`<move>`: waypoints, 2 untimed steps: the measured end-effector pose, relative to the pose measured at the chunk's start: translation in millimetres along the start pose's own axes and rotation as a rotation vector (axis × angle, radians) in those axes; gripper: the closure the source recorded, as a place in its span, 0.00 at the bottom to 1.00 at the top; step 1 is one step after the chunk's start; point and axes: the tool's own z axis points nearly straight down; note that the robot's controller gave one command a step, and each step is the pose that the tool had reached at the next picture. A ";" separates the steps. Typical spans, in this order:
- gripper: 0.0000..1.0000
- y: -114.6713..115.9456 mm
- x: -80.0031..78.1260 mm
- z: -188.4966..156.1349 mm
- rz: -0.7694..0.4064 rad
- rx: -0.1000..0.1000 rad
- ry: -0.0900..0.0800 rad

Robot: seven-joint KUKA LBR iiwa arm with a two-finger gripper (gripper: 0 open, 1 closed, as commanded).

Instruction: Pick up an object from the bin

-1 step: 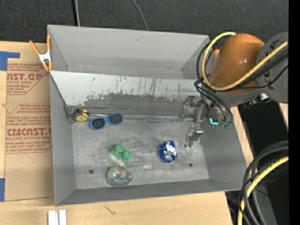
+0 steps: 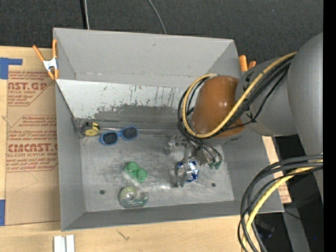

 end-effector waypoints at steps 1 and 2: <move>0.00 -61.9 67.2 4.9 -0.038 0.004 -0.008; 1.00 -58.8 64.4 4.1 -0.043 0.003 -0.010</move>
Offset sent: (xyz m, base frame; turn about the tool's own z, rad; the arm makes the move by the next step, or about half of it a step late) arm -0.0555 -0.0718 -0.0079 -0.0428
